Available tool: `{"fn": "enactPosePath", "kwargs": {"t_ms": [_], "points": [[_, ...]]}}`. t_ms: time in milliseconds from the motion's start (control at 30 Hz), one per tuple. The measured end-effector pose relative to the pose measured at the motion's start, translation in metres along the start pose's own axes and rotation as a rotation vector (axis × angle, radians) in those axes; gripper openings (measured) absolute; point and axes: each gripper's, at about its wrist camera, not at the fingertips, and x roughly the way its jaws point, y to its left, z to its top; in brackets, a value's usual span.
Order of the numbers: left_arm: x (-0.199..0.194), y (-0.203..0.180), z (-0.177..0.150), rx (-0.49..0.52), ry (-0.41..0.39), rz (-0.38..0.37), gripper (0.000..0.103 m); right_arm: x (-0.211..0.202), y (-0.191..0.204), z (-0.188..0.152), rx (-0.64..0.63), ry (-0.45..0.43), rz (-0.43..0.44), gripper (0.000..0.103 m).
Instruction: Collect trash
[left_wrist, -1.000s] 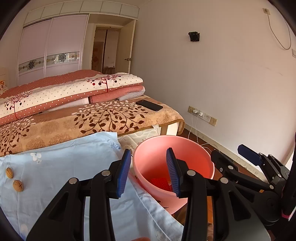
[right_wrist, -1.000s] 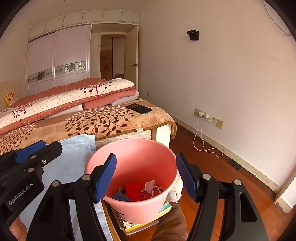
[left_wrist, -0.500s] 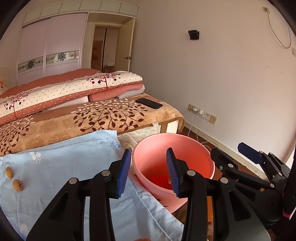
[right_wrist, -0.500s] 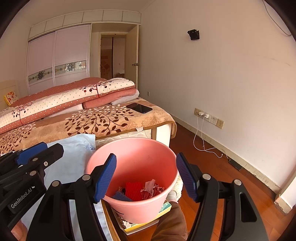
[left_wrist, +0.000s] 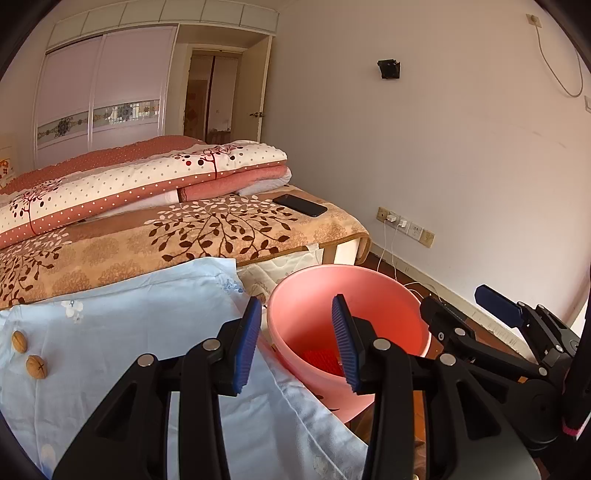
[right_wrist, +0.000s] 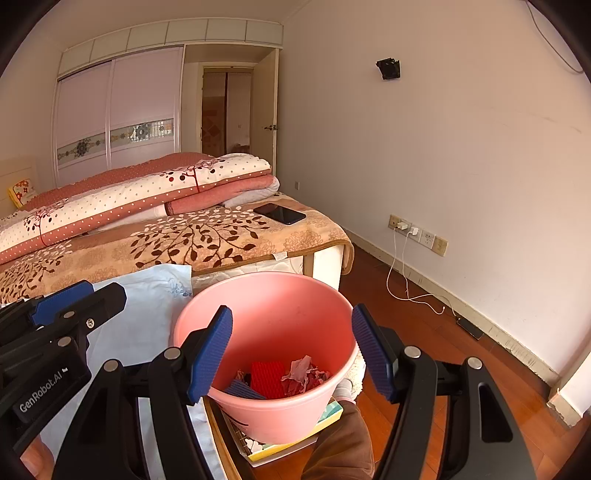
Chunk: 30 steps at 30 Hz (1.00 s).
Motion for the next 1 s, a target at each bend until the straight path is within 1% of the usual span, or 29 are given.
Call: {"fn": "enactPosePath", "kwargs": {"t_ms": [533,833,1000], "points": [[0.0009,0.0036,-0.0009,-0.006,0.004,0.018,0.040,0.0008,0.0026,-0.0014,-0.008,0.004,0.001,0.066],[0.0004,0.0038,-0.0039,0.010,0.012,0.040,0.040,0.0024,0.0067,-0.0036,-0.018,0.009,0.007,0.066],[-0.0018,0.0078,-0.0038,-0.005,-0.006,0.044,0.040,0.0029,0.0076,-0.0029,-0.019,0.010,0.008,0.066]]}}
